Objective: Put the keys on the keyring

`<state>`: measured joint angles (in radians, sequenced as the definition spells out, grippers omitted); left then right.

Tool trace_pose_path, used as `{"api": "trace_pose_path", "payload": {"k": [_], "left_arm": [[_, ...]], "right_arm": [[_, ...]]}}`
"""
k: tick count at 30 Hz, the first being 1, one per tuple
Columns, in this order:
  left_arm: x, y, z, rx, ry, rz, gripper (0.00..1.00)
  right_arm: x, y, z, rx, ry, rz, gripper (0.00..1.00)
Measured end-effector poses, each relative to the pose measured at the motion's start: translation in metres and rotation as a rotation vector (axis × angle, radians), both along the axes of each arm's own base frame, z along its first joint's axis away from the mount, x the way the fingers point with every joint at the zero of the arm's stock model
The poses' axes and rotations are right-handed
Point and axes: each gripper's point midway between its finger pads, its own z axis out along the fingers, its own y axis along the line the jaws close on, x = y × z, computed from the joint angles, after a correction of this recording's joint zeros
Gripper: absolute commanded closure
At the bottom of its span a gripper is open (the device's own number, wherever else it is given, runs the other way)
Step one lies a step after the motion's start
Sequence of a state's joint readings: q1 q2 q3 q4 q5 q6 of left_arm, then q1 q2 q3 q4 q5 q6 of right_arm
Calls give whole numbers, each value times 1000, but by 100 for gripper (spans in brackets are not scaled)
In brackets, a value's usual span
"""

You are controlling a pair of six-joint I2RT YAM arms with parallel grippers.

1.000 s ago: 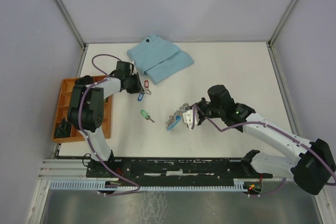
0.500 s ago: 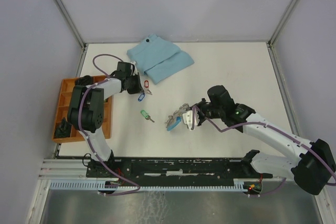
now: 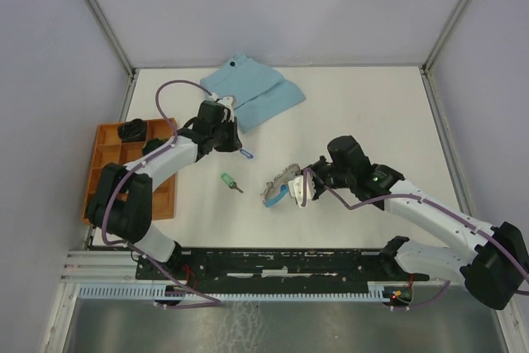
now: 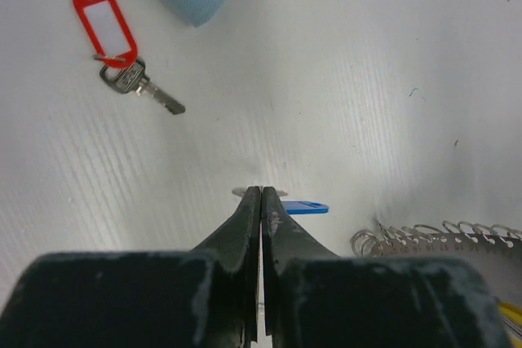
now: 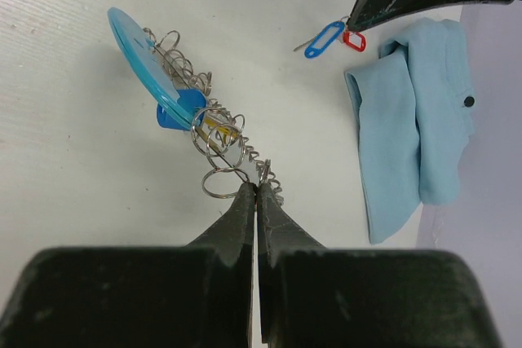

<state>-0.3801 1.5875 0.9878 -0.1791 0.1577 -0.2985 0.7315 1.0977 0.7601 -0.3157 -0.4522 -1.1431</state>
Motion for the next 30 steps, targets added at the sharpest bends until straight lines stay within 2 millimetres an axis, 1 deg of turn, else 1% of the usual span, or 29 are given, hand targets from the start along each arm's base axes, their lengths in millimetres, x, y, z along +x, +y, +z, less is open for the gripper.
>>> {"api": "trace_pose_path", "payload": {"k": [3, 5, 7, 9, 13, 15, 18, 20, 23, 25, 28, 30], "left_arm": [[-9, 9, 4, 22, 26, 47, 97], [-18, 12, 5, 24, 49, 70, 97], [-31, 14, 3, 31, 84, 89, 97], [-45, 10, 0, 36, 125, 88, 97], [-69, 2, -14, 41, 208, 83, 97], [-77, 0, -22, 48, 248, 88, 97], [-79, 0, -35, 63, 292, 101, 97], [-77, 0, -46, 82, 325, 108, 95], [-72, -2, -61, 106, 360, 114, 83], [-66, -3, -67, 117, 370, 119, 77], [-52, -6, -66, 123, 351, 133, 65], [-43, -7, -60, 113, 330, 140, 58]], "right_arm": [[0, -1, 1, -1, -3, -2, 99], [0, -1, 0, -4, -4, -2, 99], [0, -2, 0, -6, -5, -2, 99], [0, -2, 0, -7, -5, -1, 99], [0, -2, -1, -10, -4, -2, 99], [-1, -2, -1, -11, -4, -2, 99], [-1, -2, -1, -12, -3, -2, 99], [-1, -2, -1, -13, -3, -3, 99], [-1, -2, -1, -15, -4, -3, 99], [-1, -2, -1, -16, -6, -3, 99], [-1, -2, -2, -18, -7, -5, 99], [-1, -2, -2, -19, -7, -5, 99]]}}
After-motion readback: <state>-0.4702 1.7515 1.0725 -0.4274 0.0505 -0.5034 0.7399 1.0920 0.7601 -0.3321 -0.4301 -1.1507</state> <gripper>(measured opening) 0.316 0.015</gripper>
